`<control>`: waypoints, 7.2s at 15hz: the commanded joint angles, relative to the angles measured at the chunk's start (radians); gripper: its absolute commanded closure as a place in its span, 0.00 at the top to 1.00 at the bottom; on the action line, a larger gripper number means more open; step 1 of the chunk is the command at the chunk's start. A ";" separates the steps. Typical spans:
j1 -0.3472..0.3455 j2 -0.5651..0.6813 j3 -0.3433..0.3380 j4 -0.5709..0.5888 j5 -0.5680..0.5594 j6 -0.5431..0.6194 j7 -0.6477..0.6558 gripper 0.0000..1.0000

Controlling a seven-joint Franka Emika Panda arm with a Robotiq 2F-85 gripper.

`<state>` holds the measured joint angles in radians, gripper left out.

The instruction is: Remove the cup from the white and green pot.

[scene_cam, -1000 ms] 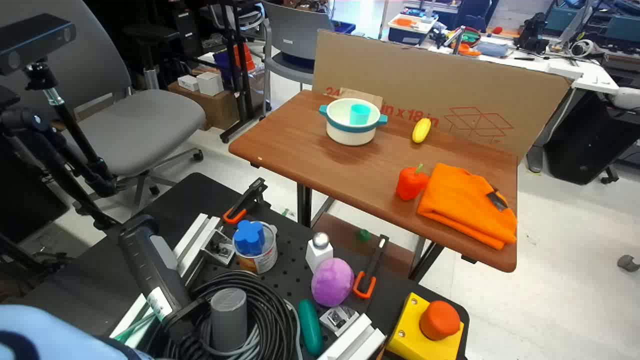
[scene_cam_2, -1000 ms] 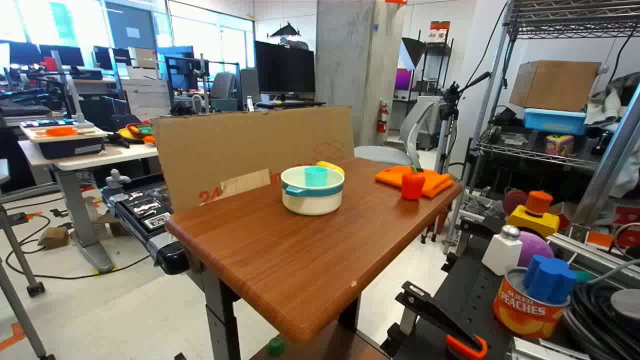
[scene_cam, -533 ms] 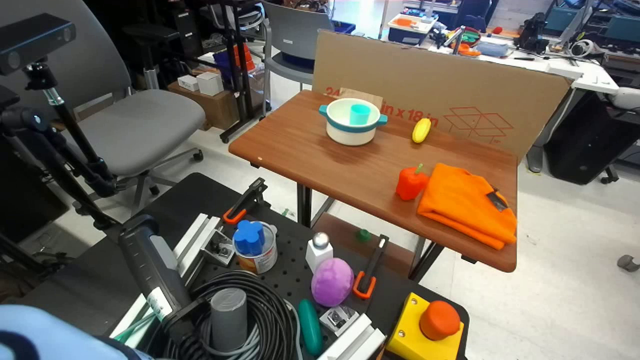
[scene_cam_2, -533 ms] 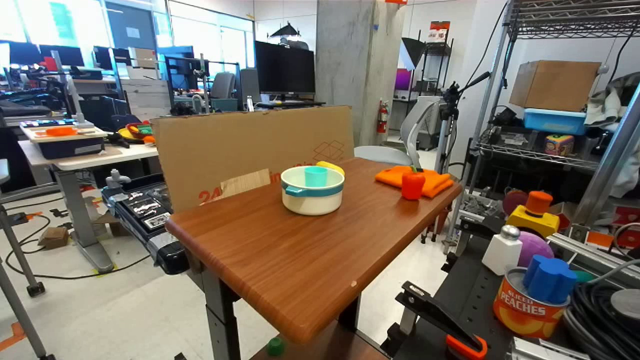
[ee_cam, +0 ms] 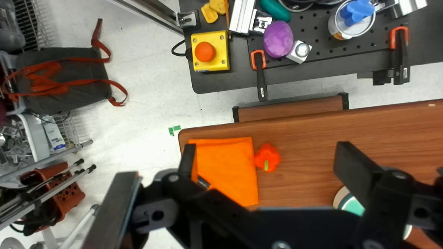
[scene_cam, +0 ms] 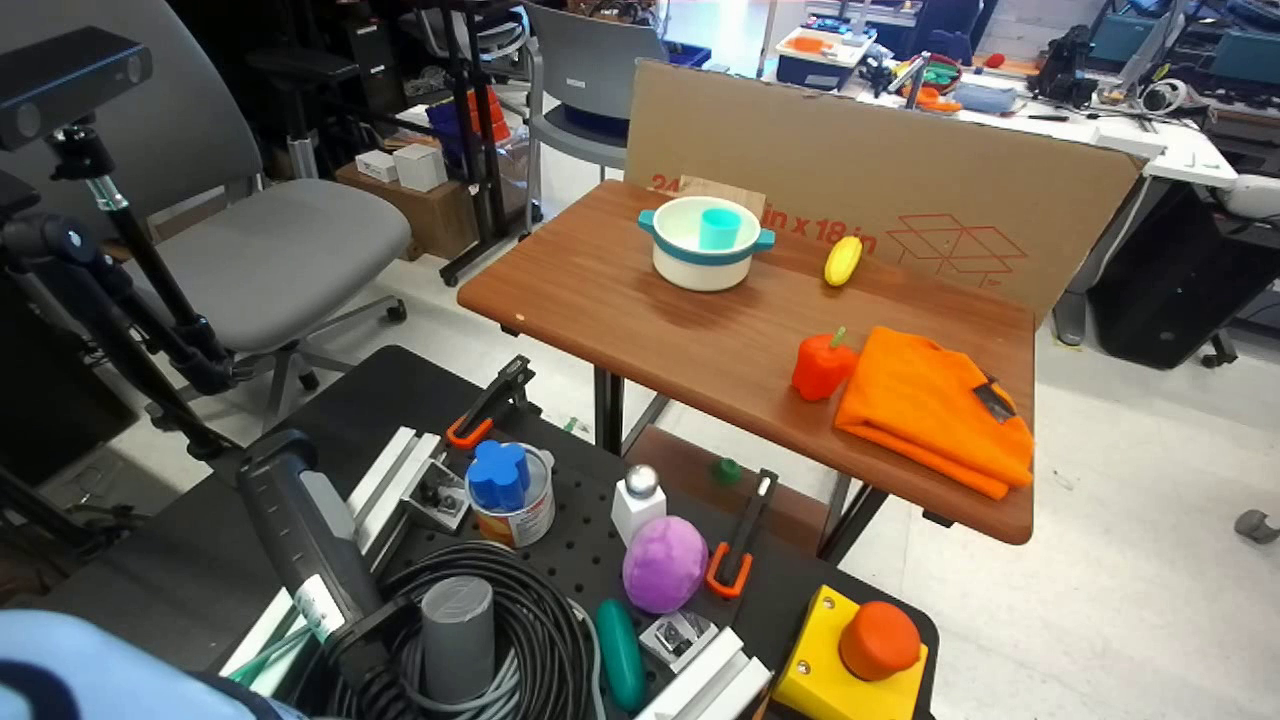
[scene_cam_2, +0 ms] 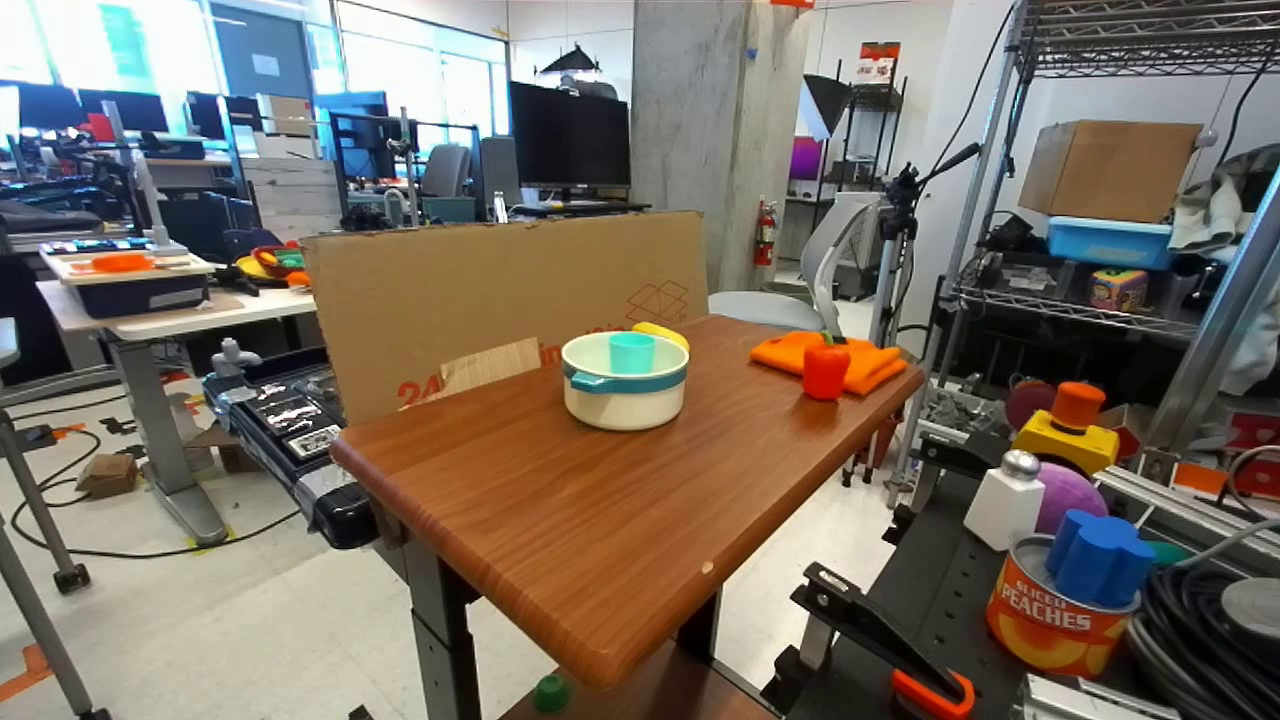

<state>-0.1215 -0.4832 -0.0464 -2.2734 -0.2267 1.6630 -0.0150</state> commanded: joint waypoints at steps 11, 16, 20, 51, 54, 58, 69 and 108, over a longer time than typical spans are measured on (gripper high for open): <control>0.154 0.724 0.089 0.530 0.114 -0.050 0.090 1.00; 0.203 0.874 0.099 0.598 0.094 0.020 0.087 1.00; 0.213 0.936 0.094 0.594 0.094 0.185 0.085 1.00; 0.247 1.082 0.107 0.576 0.086 0.355 -0.016 1.00; 0.251 1.106 0.108 0.614 0.089 0.338 -0.010 0.91; 0.256 1.146 0.104 0.671 0.091 0.317 0.001 0.49; 0.210 1.088 0.121 0.687 0.156 0.214 -0.055 0.01; 0.167 0.939 0.074 0.306 0.071 0.359 -0.050 0.55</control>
<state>0.0422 0.4841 0.0302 -1.9276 -0.1411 2.0043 -0.0487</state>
